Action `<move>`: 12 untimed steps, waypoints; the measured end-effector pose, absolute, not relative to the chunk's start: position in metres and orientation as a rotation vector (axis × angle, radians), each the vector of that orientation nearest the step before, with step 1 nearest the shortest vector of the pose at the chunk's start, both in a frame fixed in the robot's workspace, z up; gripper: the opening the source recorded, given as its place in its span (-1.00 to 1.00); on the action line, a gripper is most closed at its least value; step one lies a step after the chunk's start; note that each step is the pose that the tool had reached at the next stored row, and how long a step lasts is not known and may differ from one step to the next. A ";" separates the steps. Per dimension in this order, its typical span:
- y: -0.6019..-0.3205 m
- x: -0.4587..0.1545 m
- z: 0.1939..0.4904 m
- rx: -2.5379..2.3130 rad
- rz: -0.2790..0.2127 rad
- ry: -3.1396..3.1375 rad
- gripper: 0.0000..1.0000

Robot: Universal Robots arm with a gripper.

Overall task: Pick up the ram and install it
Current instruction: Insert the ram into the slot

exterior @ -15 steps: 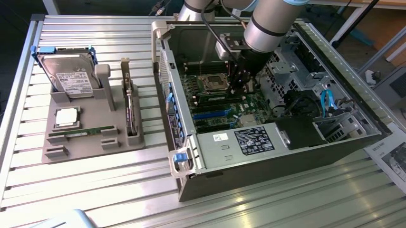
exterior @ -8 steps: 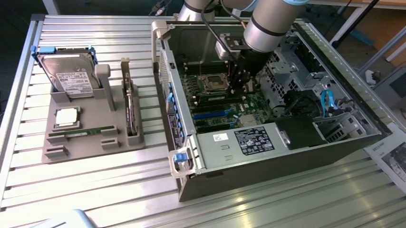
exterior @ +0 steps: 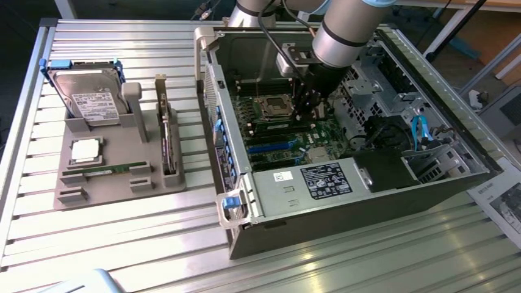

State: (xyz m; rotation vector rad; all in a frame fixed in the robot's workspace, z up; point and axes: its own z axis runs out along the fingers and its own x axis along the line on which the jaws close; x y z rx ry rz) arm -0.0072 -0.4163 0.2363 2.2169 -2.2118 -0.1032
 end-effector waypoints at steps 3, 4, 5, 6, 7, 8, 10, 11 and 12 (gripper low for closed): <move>-0.416 -0.007 0.236 2.217 -0.103 -2.212 -0.76; -0.416 -0.007 0.236 2.217 -0.103 -2.212 -0.76; -0.416 -0.007 0.236 2.217 -0.103 -2.212 -0.76; -0.416 -0.007 0.236 2.217 -0.103 -2.212 -0.76; -0.416 -0.007 0.236 2.217 -0.103 -2.212 -0.76; -0.416 -0.007 0.236 2.216 -0.103 -2.212 -0.76; -0.416 -0.007 0.236 2.216 -0.103 -2.213 -0.76; -0.416 -0.007 0.236 2.216 -0.103 -2.213 -0.76; -0.416 -0.007 0.236 2.215 -0.103 -2.214 -0.76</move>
